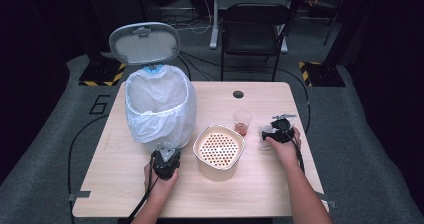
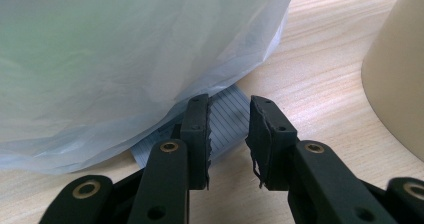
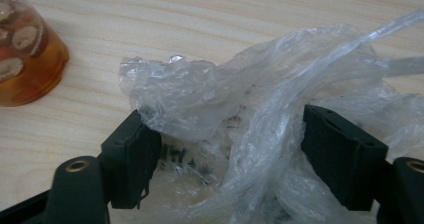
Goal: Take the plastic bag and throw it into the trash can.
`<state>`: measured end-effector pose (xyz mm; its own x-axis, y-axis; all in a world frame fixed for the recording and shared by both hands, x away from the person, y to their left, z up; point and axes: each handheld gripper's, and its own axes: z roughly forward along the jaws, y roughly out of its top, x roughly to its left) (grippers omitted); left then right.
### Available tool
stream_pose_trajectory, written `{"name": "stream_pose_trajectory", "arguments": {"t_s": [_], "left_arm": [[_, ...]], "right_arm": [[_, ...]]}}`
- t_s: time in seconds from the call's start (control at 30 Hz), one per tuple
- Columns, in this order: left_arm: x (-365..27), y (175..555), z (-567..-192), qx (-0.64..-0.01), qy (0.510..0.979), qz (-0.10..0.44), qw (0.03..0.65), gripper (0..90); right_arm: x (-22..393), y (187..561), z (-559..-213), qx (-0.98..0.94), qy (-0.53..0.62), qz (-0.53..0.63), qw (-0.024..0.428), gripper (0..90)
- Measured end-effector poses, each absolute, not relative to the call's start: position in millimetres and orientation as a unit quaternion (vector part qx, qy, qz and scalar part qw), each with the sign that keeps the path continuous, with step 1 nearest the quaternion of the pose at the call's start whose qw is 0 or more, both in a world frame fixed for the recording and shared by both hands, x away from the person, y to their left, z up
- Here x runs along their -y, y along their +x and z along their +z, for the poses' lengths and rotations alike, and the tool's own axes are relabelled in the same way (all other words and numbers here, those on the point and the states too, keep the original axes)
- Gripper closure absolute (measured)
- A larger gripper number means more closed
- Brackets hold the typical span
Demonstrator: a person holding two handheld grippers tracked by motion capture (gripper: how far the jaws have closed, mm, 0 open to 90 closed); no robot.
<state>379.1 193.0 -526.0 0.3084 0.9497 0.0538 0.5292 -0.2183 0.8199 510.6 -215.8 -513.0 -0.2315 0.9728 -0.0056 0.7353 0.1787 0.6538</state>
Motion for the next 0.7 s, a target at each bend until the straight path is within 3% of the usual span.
{"name": "stream_pose_trajectory", "arguments": {"t_s": [0.03, 0.27, 0.43, 0.7], "left_arm": [[-192.8, 379.1, -526.2, -0.512, 0.723, 0.290, 0.362, 70.0], [-193.0, 379.1, -526.1, -0.511, 0.724, 0.291, 0.361, 70.0], [-192.7, 379.1, -526.2, -0.512, 0.723, 0.291, 0.362, 70.0], [-192.5, 379.2, -526.6, -0.512, 0.722, 0.293, 0.363, 70.0]], "right_arm": [[215.8, 510.6, -513.0, -0.736, 0.580, 0.272, 0.218, 26.5], [224.5, 507.7, -510.4, -0.726, 0.588, 0.290, 0.209, 57.3], [225.7, 506.3, -510.0, -0.726, 0.584, 0.296, 0.208, 70.5], [219.9, 503.8, -504.5, -0.734, 0.573, 0.303, 0.202, 76.6]]}}
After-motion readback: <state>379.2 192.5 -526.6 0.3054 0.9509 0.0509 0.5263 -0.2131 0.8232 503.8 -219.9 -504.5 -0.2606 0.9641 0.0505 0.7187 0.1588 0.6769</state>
